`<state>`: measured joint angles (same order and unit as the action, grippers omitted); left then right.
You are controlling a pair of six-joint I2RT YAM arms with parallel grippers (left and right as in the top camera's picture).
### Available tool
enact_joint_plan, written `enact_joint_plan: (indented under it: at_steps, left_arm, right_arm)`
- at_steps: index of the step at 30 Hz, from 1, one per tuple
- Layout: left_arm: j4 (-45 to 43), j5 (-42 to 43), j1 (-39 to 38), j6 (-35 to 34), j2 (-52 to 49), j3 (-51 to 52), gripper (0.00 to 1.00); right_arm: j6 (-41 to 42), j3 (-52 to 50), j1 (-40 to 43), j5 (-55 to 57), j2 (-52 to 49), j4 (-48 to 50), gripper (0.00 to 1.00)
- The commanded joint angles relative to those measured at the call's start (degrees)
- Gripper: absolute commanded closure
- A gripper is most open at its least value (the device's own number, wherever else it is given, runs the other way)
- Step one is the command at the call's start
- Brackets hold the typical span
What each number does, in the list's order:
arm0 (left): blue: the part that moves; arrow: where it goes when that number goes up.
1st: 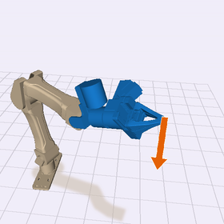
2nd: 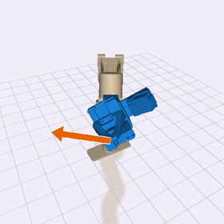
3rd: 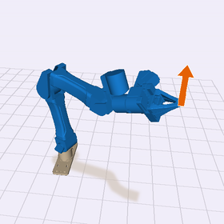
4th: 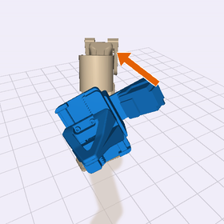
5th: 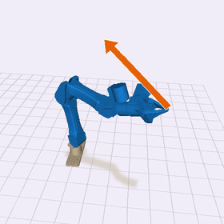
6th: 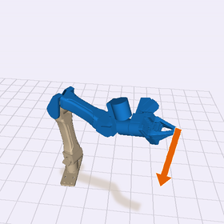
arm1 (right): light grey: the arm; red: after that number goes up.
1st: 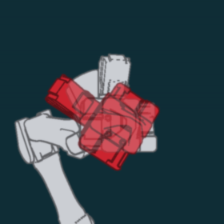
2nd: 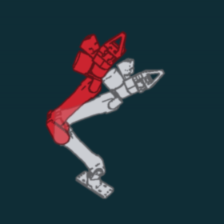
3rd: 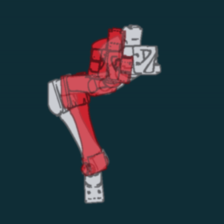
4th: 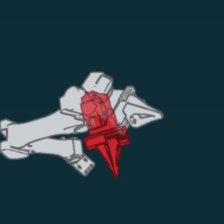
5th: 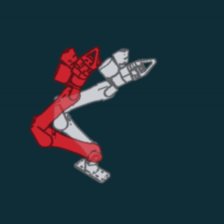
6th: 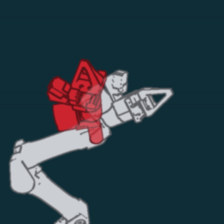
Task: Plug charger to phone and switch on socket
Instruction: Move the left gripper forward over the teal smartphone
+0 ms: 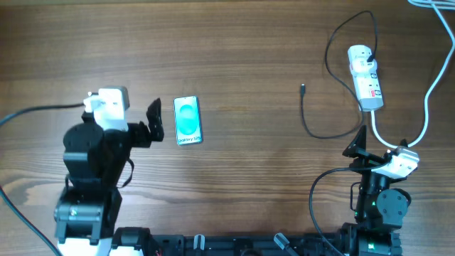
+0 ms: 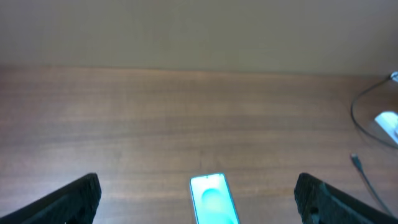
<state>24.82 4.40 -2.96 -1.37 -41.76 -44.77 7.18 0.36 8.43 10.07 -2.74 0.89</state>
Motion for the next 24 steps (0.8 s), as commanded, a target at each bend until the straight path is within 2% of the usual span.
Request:
enact_joint_plan:
  at_steps: [1, 5, 12, 14, 18, 22, 24]
  left_arm:
    - [5.88, 0.7, -0.31, -1.03, -4.66, -7.82, 0.0]
    - [9.35, 0.72, -0.31, -1.03, -7.54, -10.84, 0.0]
    - [9.99, 4.63, -0.33, -1.03, -8.2, -11.08, 0.0]
    - [9.92, 8.87, -0.33, -0.98, -8.2, -11.08, 0.0]
    - [10.19, 11.19, -0.31, -1.03, -8.28, -11.08, 0.0]
    - [11.04, 18.88, -0.31, -1.03, -8.28, -11.06, 0.0]
    - [11.04, 19.58, -0.31, -1.42, -8.33, -11.06, 0.0]
  right_arm:
    - [-0.79, -0.04, 0.22, -0.96, -0.07, 0.33, 0.0]
    - [-0.79, -0.07, 0.22, -0.96, -0.07, 0.33, 0.0]
    - [-0.76, -0.07, 0.22, -0.96, -0.07, 0.33, 0.0]
    - [-0.79, -0.07, 0.22, -0.96, -0.07, 0.33, 0.0]
    - [-0.81, -0.04, 0.22, -0.96, -0.07, 0.33, 0.0]
    - [-0.76, -0.07, 0.22, -0.96, -0.07, 0.33, 0.0]
    - [-0.79, -0.04, 0.22, -0.96, -0.07, 0.33, 0.0]
